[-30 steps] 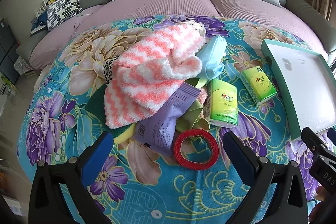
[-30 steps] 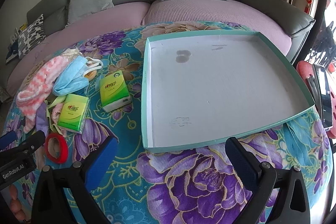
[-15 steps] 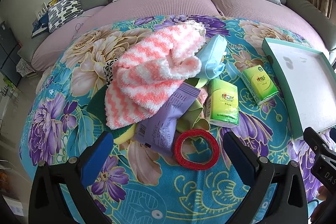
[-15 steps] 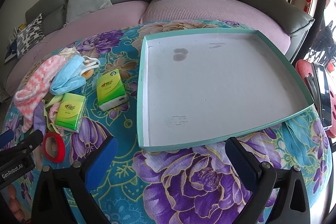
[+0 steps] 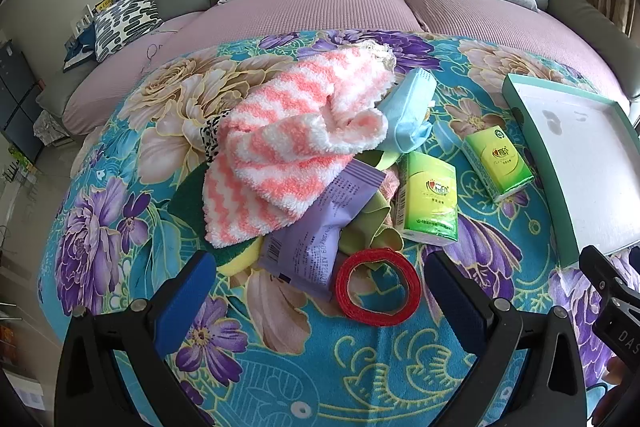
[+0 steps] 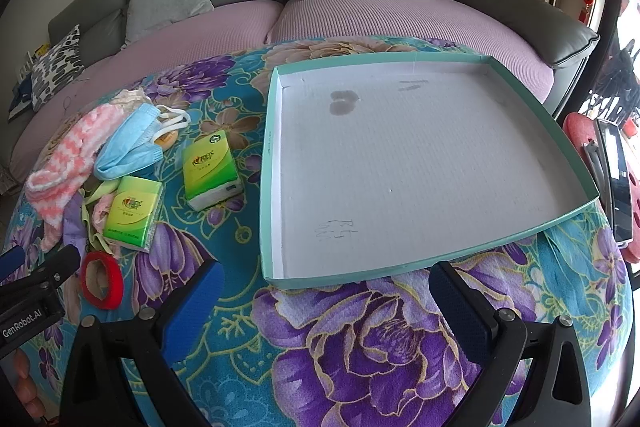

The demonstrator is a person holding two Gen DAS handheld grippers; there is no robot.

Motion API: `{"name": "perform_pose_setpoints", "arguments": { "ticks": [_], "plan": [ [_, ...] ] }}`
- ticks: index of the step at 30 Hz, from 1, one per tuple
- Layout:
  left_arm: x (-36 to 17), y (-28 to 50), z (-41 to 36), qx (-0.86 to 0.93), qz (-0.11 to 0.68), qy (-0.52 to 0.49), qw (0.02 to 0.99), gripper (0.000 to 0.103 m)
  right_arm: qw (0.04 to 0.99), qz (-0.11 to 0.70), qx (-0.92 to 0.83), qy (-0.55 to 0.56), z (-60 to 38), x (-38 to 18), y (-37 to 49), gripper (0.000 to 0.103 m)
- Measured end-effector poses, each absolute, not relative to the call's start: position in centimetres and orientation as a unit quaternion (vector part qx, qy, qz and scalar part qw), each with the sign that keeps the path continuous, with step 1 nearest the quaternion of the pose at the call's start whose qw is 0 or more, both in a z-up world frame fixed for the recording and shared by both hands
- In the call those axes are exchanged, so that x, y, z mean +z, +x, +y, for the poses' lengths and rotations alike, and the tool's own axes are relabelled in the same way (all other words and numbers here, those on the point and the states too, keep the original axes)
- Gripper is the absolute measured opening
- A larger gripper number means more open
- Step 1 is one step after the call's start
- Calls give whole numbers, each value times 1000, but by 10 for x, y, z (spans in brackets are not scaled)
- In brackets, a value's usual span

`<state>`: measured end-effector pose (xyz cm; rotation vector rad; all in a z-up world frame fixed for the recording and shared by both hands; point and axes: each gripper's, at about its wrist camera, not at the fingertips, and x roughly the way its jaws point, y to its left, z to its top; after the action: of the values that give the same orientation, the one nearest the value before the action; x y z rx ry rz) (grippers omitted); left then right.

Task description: Organize soft objects

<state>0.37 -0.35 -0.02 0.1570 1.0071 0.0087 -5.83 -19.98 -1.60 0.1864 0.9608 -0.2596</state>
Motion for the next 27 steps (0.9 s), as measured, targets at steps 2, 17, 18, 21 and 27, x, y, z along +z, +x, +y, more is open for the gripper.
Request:
{"name": "perform_pose_setpoints", "arguments": {
  "ticks": [2,17,18,21,27],
  "plan": [
    [0,4,-5,4,482,76,873,103,875,460,-124,89,-200,-16,-58,103],
    [0,3,-9,-4,483,84,871,103,874,461,-124,90,-200,-17,-58,103],
    [0,3,-9,-4,483,84,871,103,874,460,-124,90,-201,-17,-58,103],
    [0,3,-9,-4,483,83,871,103,874,460,-125,90,-200,-17,-58,103],
    [2,3,-10,-10,478,82,874,103,874,460,-125,89,-199,-17,-58,103]
  ]
}}
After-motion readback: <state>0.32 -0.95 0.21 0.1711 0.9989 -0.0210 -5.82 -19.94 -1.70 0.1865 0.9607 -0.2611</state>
